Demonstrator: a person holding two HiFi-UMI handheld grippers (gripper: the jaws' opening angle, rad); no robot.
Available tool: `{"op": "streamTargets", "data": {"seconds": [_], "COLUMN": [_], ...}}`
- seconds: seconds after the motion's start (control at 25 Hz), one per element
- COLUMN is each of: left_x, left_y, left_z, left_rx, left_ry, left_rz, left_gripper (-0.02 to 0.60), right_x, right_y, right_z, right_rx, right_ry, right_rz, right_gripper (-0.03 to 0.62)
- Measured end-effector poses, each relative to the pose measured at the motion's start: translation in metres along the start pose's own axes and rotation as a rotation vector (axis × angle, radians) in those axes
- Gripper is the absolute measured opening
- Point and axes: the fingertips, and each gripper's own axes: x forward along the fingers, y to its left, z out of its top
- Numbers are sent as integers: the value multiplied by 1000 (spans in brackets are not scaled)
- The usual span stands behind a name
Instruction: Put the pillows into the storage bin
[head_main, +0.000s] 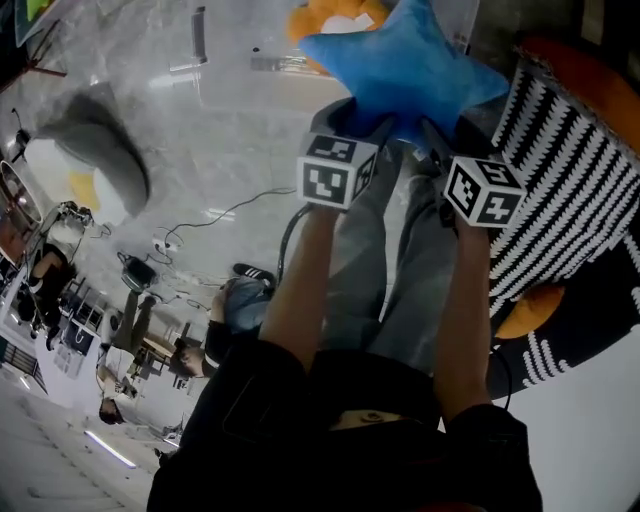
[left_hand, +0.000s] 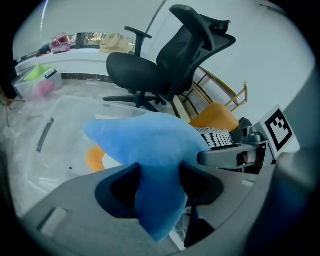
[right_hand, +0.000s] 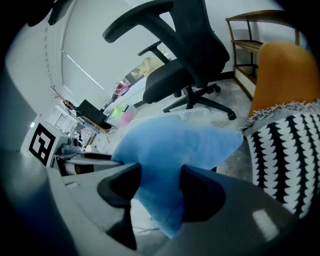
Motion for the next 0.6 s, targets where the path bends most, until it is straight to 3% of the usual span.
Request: {"op": "streamTargets", "data": {"seconds": [0.28, 0.36, 0.48, 0.6], "left_x": [-3, -4, -1, 4], "left_y": [52, 65, 80, 68], "left_z": [16, 21, 25, 25], "left_rx": [-52, -40, 9, 7], "left_ry": [-36, -67, -78, -64], "left_rz": [51, 87, 179, 156], "left_gripper": [273, 296, 301, 301], "right_x": [41, 49, 52, 45], "right_y": [25, 24, 19, 18], "right_z": [28, 34, 37, 25], "right_rx": [-52, -57, -104, -88], "right_ry": [-5, -34, -61, -54], "right_rz": [26, 5, -54, -49], "right_gripper": [264, 316, 322, 322]}}
